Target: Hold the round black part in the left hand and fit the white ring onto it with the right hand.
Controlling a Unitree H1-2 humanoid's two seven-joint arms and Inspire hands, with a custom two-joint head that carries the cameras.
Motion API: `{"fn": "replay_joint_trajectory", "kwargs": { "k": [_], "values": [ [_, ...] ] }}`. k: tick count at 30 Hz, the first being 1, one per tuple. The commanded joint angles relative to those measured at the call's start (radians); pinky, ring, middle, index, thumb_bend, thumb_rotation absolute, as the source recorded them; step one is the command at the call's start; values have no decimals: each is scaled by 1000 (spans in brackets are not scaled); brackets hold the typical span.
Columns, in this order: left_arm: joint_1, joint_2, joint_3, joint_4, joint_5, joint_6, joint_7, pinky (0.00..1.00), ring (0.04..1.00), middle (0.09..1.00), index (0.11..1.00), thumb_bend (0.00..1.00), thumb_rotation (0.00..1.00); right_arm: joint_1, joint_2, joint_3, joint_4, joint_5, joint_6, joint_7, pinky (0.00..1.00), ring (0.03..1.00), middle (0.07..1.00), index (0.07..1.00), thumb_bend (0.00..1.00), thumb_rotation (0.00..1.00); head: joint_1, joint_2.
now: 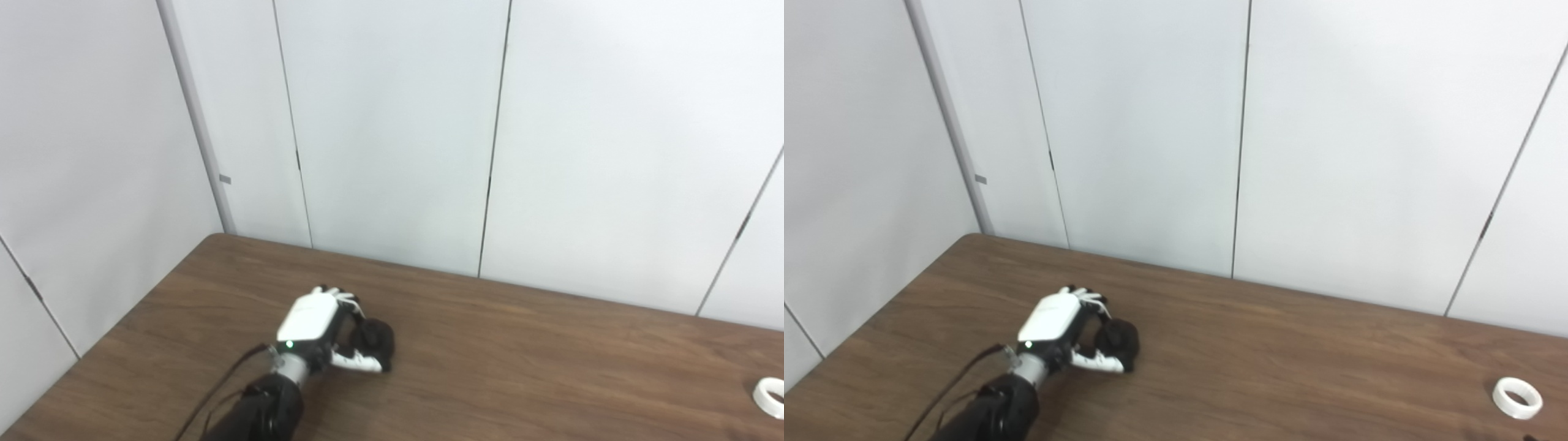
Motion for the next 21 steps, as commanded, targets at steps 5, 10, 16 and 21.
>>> {"fn": "replay_joint_trajectory", "kwargs": {
  "k": [5, 10, 16, 21],
  "values": [
    [75, -28, -61, -107, 5, -58, -94, 1000, 937, 845, 479, 521, 49, -87, -49, -21, -41, -57, 60, -2, 1000, 1000, 989, 921, 717, 597, -109, 13],
    [115, 5, -109, -178, 18, -68, -200, 1000, 965, 861, 479, 521, 47, -179, -52, -8, -108, -158, 218, 34, 877, 1000, 954, 861, 772, 367, -321, 27],
    [163, 16, -142, -181, 49, -134, -188, 1000, 943, 839, 480, 521, 45, -318, -134, 16, -50, -204, 273, 103, 857, 998, 965, 831, 945, 304, -434, 35],
    [181, 32, -123, -207, 45, -173, -190, 1000, 940, 833, 480, 521, 45, -440, -231, 66, 12, -243, 350, 202, 908, 1000, 997, 813, 985, 303, -481, 36]
  ]
}}
